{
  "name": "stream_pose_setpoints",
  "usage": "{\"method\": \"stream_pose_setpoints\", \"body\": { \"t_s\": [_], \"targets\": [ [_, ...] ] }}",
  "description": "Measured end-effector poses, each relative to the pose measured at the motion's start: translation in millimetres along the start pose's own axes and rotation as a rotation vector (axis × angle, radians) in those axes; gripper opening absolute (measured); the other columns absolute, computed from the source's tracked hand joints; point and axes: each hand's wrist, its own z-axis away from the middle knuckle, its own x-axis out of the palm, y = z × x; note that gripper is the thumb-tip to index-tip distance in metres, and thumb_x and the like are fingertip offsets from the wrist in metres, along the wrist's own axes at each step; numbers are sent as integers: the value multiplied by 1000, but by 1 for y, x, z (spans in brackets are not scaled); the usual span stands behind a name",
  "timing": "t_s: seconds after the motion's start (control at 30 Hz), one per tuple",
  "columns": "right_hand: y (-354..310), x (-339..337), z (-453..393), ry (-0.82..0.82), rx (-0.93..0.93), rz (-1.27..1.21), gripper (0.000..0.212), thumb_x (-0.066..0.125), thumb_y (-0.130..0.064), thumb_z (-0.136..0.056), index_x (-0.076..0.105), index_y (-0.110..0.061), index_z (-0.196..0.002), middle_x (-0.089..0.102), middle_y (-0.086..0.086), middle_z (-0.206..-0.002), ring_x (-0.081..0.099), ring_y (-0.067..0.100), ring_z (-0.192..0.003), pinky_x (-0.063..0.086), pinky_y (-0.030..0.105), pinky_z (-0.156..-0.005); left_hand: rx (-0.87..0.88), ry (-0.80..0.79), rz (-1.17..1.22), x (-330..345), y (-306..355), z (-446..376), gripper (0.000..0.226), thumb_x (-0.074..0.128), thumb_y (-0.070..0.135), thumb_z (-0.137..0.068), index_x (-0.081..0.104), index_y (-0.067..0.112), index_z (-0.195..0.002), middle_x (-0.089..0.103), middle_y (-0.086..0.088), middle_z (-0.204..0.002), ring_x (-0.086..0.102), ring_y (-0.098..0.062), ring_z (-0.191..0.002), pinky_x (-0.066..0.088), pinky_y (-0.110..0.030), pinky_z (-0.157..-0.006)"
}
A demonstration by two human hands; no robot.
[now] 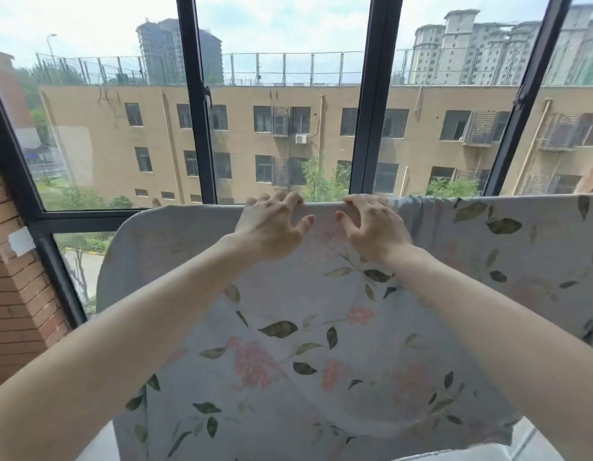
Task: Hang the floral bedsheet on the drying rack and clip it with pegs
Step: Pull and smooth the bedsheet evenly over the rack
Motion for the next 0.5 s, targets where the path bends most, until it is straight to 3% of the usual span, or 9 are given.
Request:
{"method": "stream_pose_setpoints", "body": {
  "t_s": [0.17,0.3,0.4,0.5],
  "targets": [
    [69,-35,-4,0,73,48,39,42,-53,-104,58,-33,-134,60,-3,-142,46,24,-137,19,49,-123,37,-110,-35,20,72,-47,58,38,64,-100,45,26,-143,56,-4,-138,52,-28,-126,35,-46,-107],
    [135,-60,-8,-14,99,43,42,38,-53,-106,60,-30,-134,61,-2,-141,49,25,-135,21,48,-123,26,-176,11,35,136,-80,50,39,64,-100,50,26,-130,59,-3,-127,54,-26,-117,37,-45,-100],
    [184,-77,-12,-4,135,63,41,37,-51,-107,64,-26,-125,65,2,-133,52,28,-127,30,45,-114,-23,-144,47,48,159,-96,42,34,63,-102,50,25,-108,58,1,-102,50,-21,-95,34,-41,-88],
    [247,-99,-15,-13,174,108,44,35,-51,-107,63,-22,-125,64,5,-132,49,30,-128,32,44,-111,-82,1,-8,60,173,-103,52,27,68,-101,54,24,-92,54,5,-80,53,-23,-82,32,-40,-79]
  ]
}}
